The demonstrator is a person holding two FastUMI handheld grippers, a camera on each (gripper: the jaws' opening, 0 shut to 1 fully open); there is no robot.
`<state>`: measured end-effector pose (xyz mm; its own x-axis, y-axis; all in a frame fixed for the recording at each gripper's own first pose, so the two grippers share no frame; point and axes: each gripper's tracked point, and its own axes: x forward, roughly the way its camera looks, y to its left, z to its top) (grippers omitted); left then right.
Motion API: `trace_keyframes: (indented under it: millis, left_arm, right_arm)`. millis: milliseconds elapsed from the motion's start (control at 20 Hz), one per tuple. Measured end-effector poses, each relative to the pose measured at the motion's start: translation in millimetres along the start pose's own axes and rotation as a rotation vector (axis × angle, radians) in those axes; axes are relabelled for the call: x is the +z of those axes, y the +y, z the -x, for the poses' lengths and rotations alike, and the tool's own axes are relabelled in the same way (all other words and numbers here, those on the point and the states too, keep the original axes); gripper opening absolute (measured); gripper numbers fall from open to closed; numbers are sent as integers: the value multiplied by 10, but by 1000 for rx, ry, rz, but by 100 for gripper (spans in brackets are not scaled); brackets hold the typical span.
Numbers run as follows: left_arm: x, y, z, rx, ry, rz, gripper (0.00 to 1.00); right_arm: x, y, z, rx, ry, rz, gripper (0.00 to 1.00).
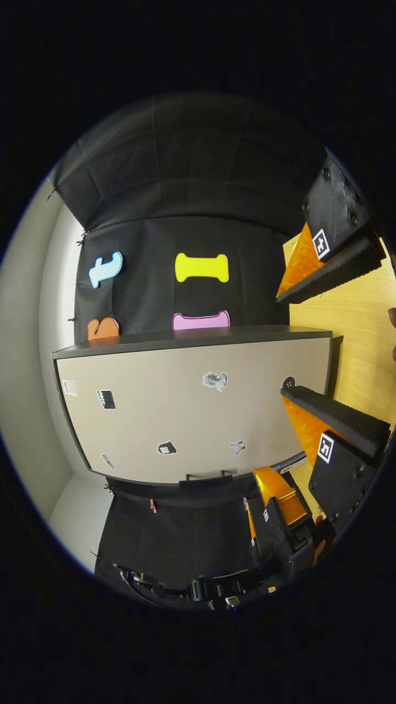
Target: Open the cabinet door with the right hand, grasp the bottle in the cabinet with the left hand and place it on the coaster, then close the cabinet door with the right hand.
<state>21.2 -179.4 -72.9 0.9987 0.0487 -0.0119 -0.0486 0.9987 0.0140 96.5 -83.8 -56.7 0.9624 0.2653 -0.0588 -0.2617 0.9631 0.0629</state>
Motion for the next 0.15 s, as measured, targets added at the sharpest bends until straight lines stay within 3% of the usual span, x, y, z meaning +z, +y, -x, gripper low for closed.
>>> trace_keyframes:
  millis: [150]
  left_arm:
    - [13, -14, -3, -1, -1, -7, 95]
  right_arm:
    - [-5, -4, -8, 1, 0, -3, 98]
